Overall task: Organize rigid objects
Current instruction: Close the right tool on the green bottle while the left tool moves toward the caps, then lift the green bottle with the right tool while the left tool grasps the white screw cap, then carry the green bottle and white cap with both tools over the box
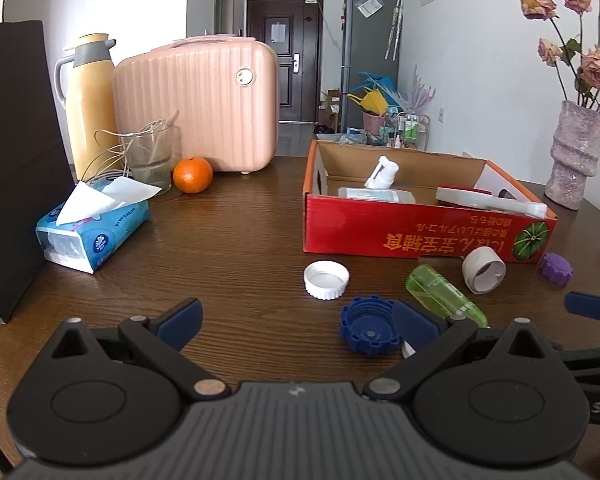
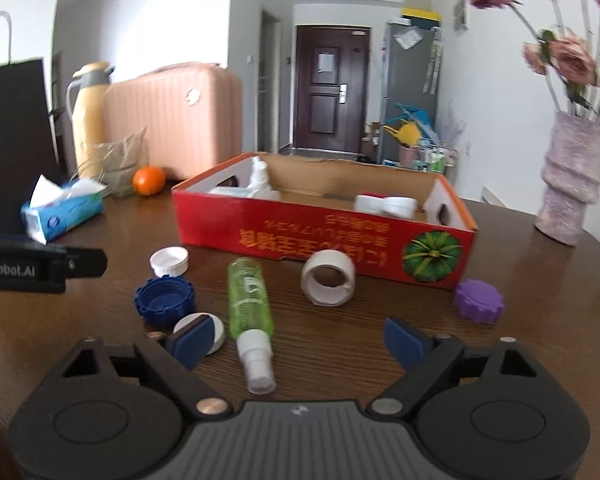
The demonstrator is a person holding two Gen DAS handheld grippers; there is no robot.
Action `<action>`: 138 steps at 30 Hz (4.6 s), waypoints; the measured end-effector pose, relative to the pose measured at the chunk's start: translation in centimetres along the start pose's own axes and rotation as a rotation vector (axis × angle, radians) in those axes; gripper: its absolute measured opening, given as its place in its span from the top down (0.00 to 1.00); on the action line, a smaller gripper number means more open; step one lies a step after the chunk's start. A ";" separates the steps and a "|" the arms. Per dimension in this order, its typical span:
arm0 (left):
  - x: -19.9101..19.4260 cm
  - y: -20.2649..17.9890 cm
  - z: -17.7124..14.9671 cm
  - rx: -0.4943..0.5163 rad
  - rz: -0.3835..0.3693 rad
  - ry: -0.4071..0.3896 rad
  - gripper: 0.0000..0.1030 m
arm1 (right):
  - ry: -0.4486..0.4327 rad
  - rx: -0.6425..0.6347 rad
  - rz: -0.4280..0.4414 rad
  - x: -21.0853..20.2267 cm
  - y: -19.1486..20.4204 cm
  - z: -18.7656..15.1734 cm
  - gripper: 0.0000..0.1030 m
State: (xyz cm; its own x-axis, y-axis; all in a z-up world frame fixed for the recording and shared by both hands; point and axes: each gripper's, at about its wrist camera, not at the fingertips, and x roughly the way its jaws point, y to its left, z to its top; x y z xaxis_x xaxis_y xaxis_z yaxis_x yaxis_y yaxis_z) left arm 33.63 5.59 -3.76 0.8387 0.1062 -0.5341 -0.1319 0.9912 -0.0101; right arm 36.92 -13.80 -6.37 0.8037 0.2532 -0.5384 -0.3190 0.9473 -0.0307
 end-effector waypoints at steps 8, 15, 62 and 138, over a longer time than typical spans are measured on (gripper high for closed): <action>0.7 1.5 0.3 -0.042 0.026 0.016 0.00 | 0.064 -0.025 0.007 4.3 1.2 1.7 0.36; 0.9 1.8 0.4 -0.045 0.023 0.024 0.00 | 0.132 0.000 0.016 7.4 1.6 2.3 0.48; 2.5 0.6 -0.4 -0.012 -0.005 0.078 0.00 | -0.044 0.113 0.025 -0.2 -3.0 0.6 0.71; 1.8 -6.1 3.4 0.095 -0.088 -0.059 0.60 | -0.105 0.185 -0.021 -1.1 -5.4 0.5 0.71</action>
State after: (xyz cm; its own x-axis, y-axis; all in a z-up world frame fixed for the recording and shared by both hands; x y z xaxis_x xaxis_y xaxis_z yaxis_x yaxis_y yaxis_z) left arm 37.75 0.01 -1.74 0.8747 0.0205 -0.4842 -0.0084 0.9996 0.0272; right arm 37.96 -19.10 -5.20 0.8601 0.2434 -0.4483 -0.2123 0.9699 0.1192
